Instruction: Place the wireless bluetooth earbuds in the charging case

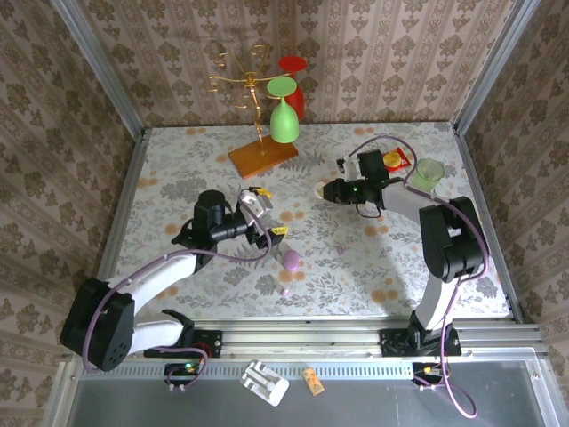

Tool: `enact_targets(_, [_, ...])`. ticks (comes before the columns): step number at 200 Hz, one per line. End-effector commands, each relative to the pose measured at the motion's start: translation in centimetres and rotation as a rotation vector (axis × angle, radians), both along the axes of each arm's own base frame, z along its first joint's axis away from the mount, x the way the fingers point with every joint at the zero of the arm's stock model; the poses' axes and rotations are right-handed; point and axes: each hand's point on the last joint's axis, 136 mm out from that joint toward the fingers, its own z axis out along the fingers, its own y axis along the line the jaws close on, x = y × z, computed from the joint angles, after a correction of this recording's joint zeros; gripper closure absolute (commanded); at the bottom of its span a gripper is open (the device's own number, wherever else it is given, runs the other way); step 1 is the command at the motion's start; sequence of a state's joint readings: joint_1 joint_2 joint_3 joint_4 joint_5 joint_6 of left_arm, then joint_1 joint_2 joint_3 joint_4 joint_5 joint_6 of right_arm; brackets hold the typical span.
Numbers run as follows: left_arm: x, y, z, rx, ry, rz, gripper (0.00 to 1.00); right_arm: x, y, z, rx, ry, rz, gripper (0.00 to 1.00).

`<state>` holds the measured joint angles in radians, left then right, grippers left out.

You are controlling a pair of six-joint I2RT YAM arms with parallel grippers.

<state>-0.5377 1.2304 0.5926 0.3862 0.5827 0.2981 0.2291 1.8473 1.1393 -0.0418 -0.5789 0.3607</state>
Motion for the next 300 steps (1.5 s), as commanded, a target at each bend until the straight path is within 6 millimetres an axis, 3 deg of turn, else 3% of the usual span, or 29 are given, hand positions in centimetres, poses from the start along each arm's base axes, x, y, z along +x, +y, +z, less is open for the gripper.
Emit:
enact_targets(1, [1.0, 0.1, -1.3, 0.068, -0.005, 0.033, 0.00, 2.8, -1.0, -0.6, 0.019, 0.039, -0.116, 0.85])
enact_targets(62, [2.7, 1.1, -2.3, 0.050, 0.079, 0.187, 0.00, 5.1, -3.1, -5.9, 0.014, 0.158, -0.200, 0.82])
enact_targets(89, [3.9, 2.3, -2.6, 0.022, 0.145, 0.330, 0.00, 4.9, -4.4, -6.0, -0.004, 0.141, -0.228, 0.69])
enact_targets(128, [5.1, 3.5, -3.3, 0.005, 0.280, 0.580, 0.00, 3.8, -7.0, -3.8, -0.028, 0.081, -0.294, 0.40])
enact_targets(164, [3.4, 3.9, -4.8, 0.070, 0.308, 0.738, 0.00, 1.6, -8.5, -1.2, -0.053, -0.005, -0.330, 0.28])
enact_targets(199, [-0.3, 1.6, -5.5, 0.083, 0.347, 0.731, 0.00, -0.2, -9.2, 1.0, -0.068, -0.107, -0.348, 0.16])
enact_targets(243, [-4.2, -1.7, -8.3, 0.153, 0.534, 0.681, 0.00, -0.9, -9.9, 1.4, -0.102, -0.144, -0.357, 0.14])
enact_targets(276, [-6.3, -2.5, -10.6, 0.251, 0.676, 0.675, 0.00, -0.6, -9.5, 1.4, -0.076, -0.146, -0.353, 0.15])
enact_targets(300, [-7.5, -3.0, -12.0, 0.341, 0.733, 0.669, 0.06, -0.6, -9.3, 1.1, -0.070, -0.128, -0.349, 0.16])
